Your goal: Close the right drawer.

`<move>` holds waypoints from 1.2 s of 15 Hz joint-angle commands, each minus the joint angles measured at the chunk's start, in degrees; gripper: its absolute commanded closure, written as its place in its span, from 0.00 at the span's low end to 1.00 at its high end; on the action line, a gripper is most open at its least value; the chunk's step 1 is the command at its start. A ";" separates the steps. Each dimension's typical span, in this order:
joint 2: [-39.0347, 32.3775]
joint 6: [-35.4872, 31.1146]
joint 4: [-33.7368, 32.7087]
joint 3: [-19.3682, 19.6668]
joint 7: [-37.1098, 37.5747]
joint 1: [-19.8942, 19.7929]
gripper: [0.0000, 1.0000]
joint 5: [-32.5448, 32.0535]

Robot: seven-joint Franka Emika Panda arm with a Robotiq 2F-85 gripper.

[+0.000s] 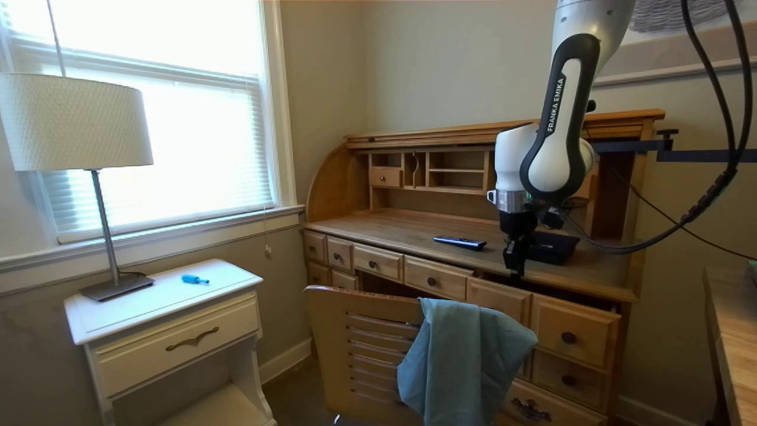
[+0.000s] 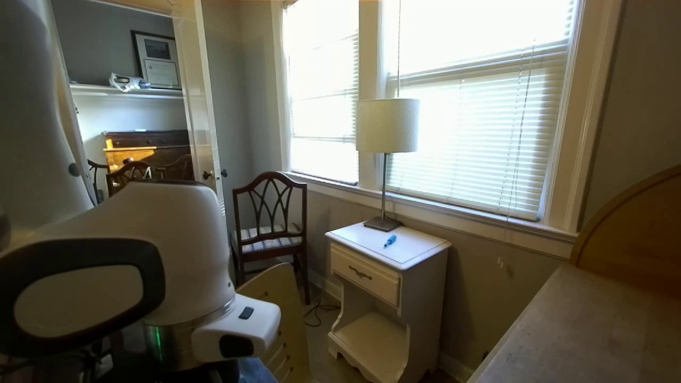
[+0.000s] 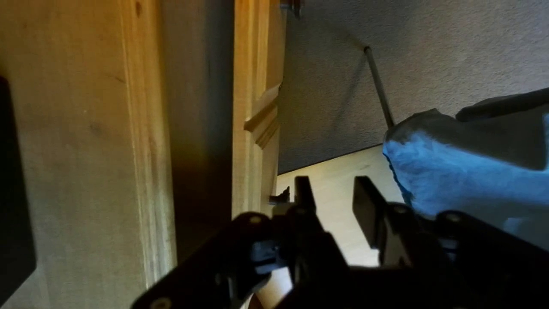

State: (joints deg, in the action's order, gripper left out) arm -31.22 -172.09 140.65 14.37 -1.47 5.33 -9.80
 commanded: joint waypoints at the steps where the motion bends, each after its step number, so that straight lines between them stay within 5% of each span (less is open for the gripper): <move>1: -3.34 -1.86 -1.58 -1.73 2.98 -1.01 0.98 2.18; 11: -16.11 0.17 -11.09 -2.68 7.80 -0.14 1.00 6.26; 18: -24.05 7.45 -15.23 12.63 12.04 14.07 1.00 2.90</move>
State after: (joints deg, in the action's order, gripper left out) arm -51.39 -168.70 127.91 20.96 6.39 12.79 -5.14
